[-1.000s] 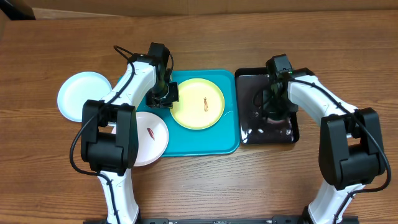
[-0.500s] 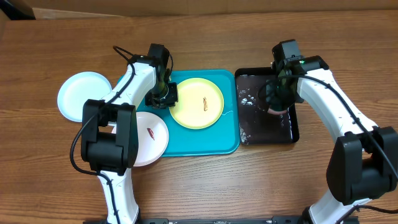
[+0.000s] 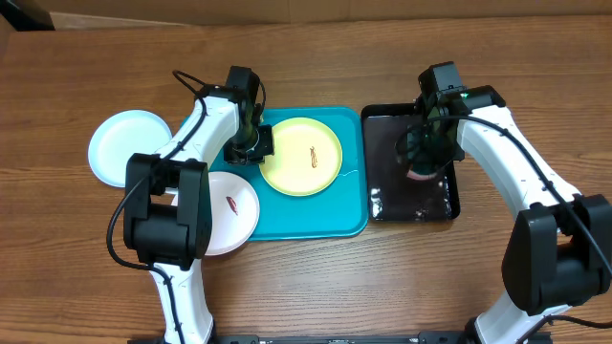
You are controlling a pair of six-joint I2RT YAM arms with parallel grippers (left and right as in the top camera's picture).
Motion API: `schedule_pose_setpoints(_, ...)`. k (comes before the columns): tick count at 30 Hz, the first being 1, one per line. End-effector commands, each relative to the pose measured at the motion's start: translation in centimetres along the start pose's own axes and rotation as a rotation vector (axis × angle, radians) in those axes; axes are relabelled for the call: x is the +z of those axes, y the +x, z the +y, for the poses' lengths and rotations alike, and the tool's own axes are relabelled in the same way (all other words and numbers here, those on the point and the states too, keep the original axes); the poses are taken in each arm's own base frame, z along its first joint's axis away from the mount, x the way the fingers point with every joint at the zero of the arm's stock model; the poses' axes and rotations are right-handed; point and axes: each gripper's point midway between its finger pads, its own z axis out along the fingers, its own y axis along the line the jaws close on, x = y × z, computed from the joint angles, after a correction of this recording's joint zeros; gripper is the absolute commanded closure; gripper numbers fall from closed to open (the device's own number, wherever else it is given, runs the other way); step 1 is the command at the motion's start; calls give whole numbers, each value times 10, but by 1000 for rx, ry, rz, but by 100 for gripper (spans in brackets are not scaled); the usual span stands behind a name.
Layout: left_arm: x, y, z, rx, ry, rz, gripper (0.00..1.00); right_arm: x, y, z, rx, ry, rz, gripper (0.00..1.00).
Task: Clean dirty plates on tray and stack at the side
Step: 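Lower the right gripper and grasp the green sponge, then lift the sponge out of the black tray with the right gripper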
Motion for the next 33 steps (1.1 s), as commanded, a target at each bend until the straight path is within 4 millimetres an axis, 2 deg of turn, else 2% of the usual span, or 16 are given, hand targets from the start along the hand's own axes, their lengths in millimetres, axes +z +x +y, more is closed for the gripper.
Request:
schedule_pose_setpoints(1, 11, 11, 2, -10, 2, 41, 96, -8, 3, 12, -55, -25, -3, 96)
schedule_pose_setpoints(5, 11, 11, 0, -9, 12, 42, 96, -8, 6, 20, -74, -25, 0, 96)
schedule_pose_setpoints(9, 12, 10, 0, -9, 12, 40, 96, -8, 6, 6, -26, 75, -9, 96)
schedule_pose_setpoints(11, 12, 10, 0, -9, 12, 39, 96, -8, 8, 20, -41, 0, 3, 96)
schedule_pose_setpoints(13, 12, 9, 0, -8, 9, 33, 94, -8, 11, 25, -71, -26, 13, 96)
schedule_pose_setpoints(18, 12, 6, 0, -4, 13, 22, 92, -8, 10, 23, -63, -12, 11, 96)
schedule_pose_setpoints(21, 12, 6, -1, -3, 14, 21, 85, -8, 11, 23, -64, -11, 13, 96)
schedule_pose_setpoints(23, 12, 6, -1, -4, 14, 20, 88, -8, 11, 23, -64, -12, 13, 96)
schedule_pose_setpoints(24, 12, 6, -1, -4, 17, 21, 96, -8, 11, 23, -64, -12, 12, 96)
schedule_pose_setpoints(29, 5, 3, -8, 0, 48, 13, 96, -8, 13, 22, -64, -9, 22, 96)
schedule_pose_setpoints(33, 2, 5, -8, -1, 48, 16, 96, -18, 11, 23, -66, -8, 25, 96)
